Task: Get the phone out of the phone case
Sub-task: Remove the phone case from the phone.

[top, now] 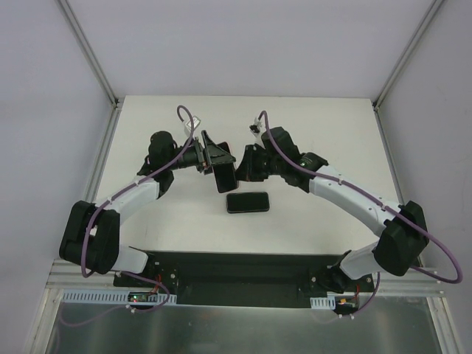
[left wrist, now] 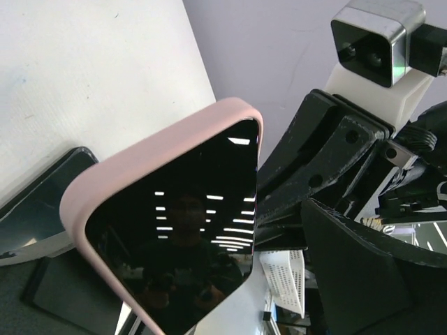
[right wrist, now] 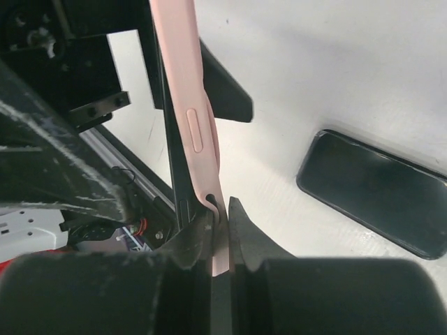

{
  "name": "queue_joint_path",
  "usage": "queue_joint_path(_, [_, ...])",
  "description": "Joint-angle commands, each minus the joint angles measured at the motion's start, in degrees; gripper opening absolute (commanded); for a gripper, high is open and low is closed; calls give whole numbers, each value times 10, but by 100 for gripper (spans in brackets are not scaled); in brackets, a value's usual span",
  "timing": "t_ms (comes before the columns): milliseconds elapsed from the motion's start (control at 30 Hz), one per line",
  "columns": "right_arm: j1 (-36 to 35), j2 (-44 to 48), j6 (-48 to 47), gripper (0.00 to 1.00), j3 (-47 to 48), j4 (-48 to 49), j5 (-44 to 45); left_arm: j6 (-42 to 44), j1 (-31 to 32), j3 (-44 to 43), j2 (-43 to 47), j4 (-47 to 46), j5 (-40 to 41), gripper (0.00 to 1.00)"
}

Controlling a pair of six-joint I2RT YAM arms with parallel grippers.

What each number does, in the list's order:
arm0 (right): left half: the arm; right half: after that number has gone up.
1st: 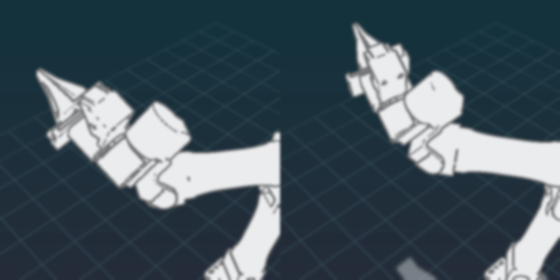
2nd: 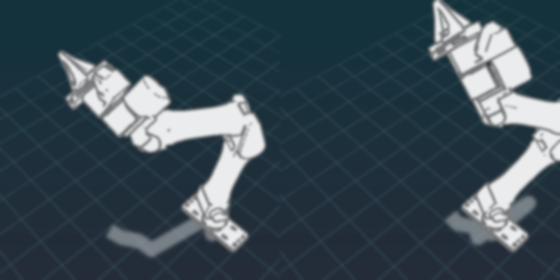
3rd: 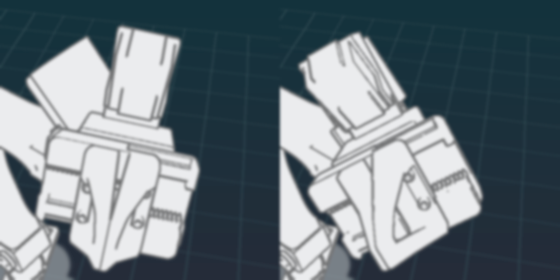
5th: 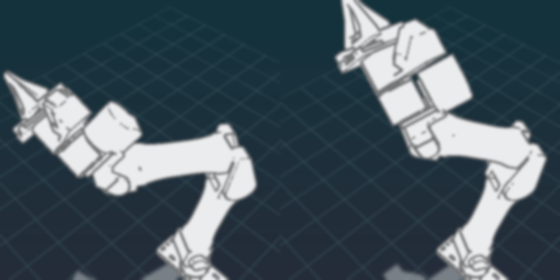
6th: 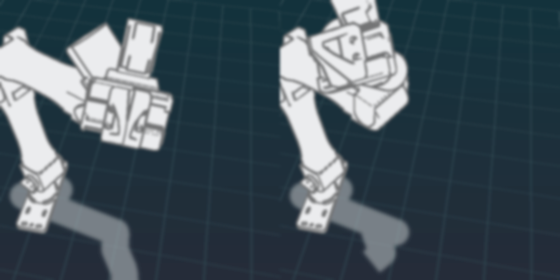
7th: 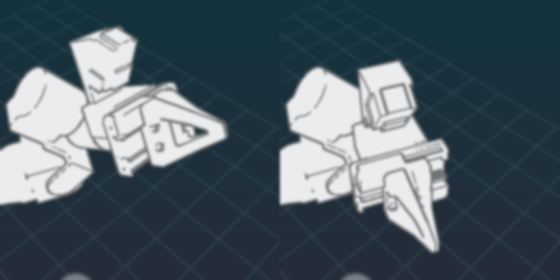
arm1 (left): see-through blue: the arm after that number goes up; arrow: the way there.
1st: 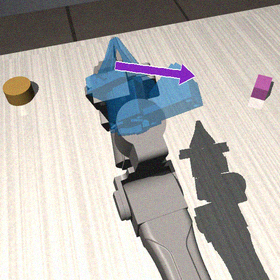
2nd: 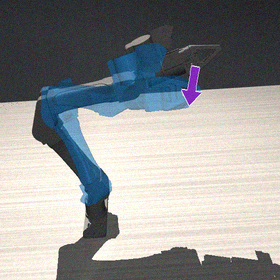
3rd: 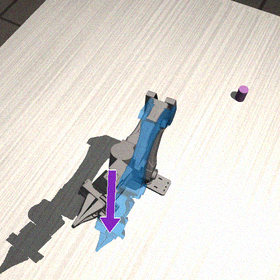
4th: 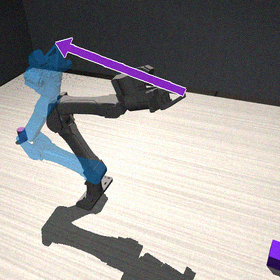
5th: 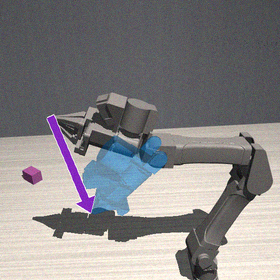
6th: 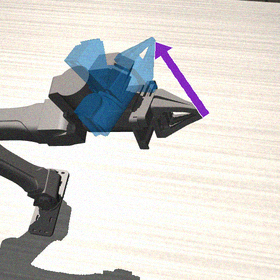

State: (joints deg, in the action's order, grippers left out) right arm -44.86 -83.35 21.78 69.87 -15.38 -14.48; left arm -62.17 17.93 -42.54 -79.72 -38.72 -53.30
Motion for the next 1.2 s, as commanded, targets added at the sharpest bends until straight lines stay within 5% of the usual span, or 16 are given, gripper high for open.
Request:
queue_joint_path(0, [15,26,-4,1,19,-31,65,59,-5,-27,41,54,5,93])
queue_joint_path(500, [46,4,4,1,43,-105,175,198,13,-78,95,258,64,99])
queue_joint_path(867, [46,-21,15,1,84,-156,208,352,196,-163,41,452,263,99])
queue_joint_path(1167, [47,-24,27,1,95,-156,186,404,278,-215,11,486,470,92])
